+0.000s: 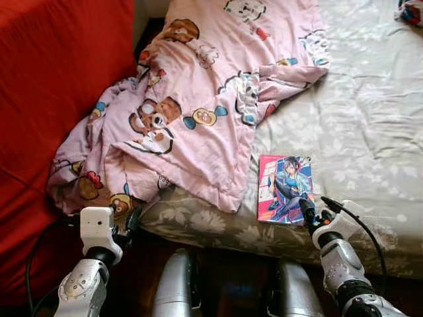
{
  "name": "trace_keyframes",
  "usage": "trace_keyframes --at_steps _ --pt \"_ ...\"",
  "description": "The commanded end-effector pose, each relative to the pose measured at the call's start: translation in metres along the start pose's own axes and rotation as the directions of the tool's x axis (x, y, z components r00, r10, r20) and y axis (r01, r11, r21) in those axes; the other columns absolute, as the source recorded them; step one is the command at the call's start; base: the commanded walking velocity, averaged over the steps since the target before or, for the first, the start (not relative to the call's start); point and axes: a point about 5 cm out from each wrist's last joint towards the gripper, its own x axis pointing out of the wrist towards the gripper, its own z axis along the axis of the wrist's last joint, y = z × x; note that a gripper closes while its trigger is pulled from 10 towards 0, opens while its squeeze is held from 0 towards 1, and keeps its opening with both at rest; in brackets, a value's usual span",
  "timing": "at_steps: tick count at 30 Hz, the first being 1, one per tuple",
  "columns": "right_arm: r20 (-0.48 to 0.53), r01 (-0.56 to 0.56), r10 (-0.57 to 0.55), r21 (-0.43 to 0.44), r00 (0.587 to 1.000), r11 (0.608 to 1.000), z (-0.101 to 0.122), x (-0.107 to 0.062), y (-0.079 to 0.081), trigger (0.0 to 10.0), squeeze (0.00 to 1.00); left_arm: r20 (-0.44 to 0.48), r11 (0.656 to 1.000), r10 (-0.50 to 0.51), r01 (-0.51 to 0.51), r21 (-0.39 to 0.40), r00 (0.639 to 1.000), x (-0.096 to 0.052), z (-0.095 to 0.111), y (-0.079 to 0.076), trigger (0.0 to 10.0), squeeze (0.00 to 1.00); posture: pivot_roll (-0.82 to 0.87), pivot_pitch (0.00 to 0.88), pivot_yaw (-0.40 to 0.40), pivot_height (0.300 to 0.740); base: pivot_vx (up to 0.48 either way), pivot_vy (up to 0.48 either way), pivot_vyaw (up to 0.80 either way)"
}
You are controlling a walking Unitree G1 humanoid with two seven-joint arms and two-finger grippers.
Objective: Clean up the room
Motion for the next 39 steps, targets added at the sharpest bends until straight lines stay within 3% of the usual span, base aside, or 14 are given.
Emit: trace_keyframes --at_steps 1,6,9,14,20,39 --pt "-0.025 0.019 -0.018 0.049 1.000 0.999 -0.008 -0.004 -0.006 10.0 0.00 -0.023 1.000 0.014 -0.014 0.003 1.000 -0.006 -0.002 0.007 10.0 0.00 0.15 0.319 0.122 0.621 0.000 0.000 0.00" --pt "-0.024 0.006 -0.005 0.073 1.000 0.997 -0.008 -0.005 -0.008 10.0 0.00 -0.028 1.000 0.009 -0.008 0.004 1.000 -0.006 -0.002 0.006 10.0 0.00 0.16 0.313 0.126 0.621 0.000 0.000 0.00" --pt "0.000 -0.020 0.020 0.145 1.000 0.989 -0.006 -0.005 -0.007 10.0 0.00 -0.034 1.000 0.007 -0.006 0.005 0.999 -0.007 -0.002 0.007 10.0 0.00 0.16 0.306 0.132 0.621 0.000 0.000 0.00" --pt "0.003 -0.024 0.024 0.170 1.000 0.985 -0.007 -0.006 -0.010 10.0 0.00 -0.037 1.000 0.006 -0.005 0.007 0.999 -0.008 -0.002 0.008 10.0 0.00 0.16 0.303 0.135 0.621 0.000 0.000 0.00" --pt "0.001 -0.024 0.025 0.259 1.000 0.966 -0.011 -0.011 -0.018 10.0 0.00 -0.044 1.000 0.001 -0.001 0.016 0.999 -0.010 -0.001 0.010 10.0 0.00 0.17 0.299 0.146 0.621 0.000 0.000 0.00" --pt "-0.043 0.003 0.012 0.333 0.999 0.943 -0.027 -0.026 -0.037 10.0 0.00 -0.054 0.999 -0.019 0.020 0.026 0.998 -0.020 0.003 0.006 10.0 0.00 0.19 0.332 0.158 0.621 0.000 0.000 0.00"
